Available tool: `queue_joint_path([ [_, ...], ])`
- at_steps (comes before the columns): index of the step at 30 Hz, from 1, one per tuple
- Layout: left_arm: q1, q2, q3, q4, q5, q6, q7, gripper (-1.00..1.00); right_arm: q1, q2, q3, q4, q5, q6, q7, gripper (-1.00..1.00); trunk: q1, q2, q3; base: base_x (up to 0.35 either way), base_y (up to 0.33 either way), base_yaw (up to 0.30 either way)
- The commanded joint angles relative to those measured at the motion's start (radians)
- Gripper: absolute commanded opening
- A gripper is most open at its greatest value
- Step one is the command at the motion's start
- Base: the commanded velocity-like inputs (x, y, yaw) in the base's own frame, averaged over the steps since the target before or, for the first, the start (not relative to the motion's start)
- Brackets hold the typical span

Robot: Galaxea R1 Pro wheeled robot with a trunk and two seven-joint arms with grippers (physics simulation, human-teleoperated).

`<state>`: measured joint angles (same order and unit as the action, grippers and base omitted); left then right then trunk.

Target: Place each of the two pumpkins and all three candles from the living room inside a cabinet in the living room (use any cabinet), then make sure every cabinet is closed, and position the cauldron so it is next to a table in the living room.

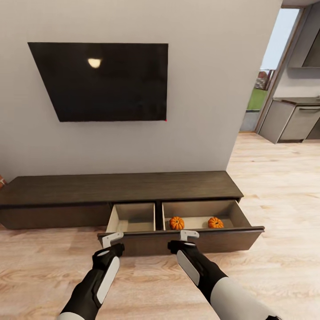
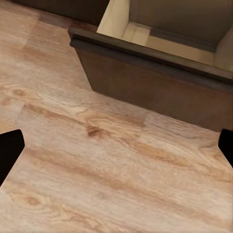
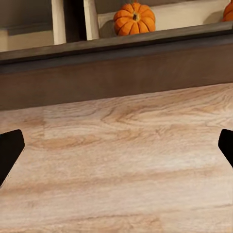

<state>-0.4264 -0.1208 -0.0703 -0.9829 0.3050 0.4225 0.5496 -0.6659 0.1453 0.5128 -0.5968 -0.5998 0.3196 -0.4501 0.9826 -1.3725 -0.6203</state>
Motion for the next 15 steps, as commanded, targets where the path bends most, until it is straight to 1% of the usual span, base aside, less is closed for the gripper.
queue_joint_path([
  [1,0.0,0.002,0.0,0.001,0.0,-0.004,-0.001,1.0,0.0,0.0,0.001,0.0,0.0,-0.003,0.002,1.0,0.004,-0.007,-0.003,0.0,0.0,0.0],
  [3,0.0,0.011,-0.001,0.008,0.0,-0.016,-0.003,1.0,0.0,-0.001,0.011,0.001,0.0,-0.013,0.007,1.0,0.012,-0.021,-0.009,0.0,0.0,0.0],
  [5,0.0,0.014,-0.001,0.011,0.0,-0.021,-0.004,1.0,0.0,-0.001,0.022,0.001,0.0,-0.021,0.008,1.0,0.019,-0.035,-0.016,0.0,0.0,0.0],
  [8,0.0,0.017,-0.002,0.015,0.0,-0.029,-0.005,1.0,0.0,-0.001,0.05,0.002,-0.003,-0.057,0.008,1.0,0.031,-0.056,-0.025,0.0,0.0,0.0],
  [10,0.0,0.017,-0.003,0.019,0.0,-0.031,-0.005,1.0,0.0,-0.001,0.057,0.003,-0.005,-0.079,0.008,1.0,0.038,-0.07,-0.031,0.0,0.0,0.0],
  [15,0.0,0.019,-0.005,0.023,0.0,-0.035,-0.005,1.0,0.0,-0.002,0.064,0.013,-0.006,-0.104,0.008,1.0,0.058,-0.105,-0.047,0.0,0.0,0.0],
])
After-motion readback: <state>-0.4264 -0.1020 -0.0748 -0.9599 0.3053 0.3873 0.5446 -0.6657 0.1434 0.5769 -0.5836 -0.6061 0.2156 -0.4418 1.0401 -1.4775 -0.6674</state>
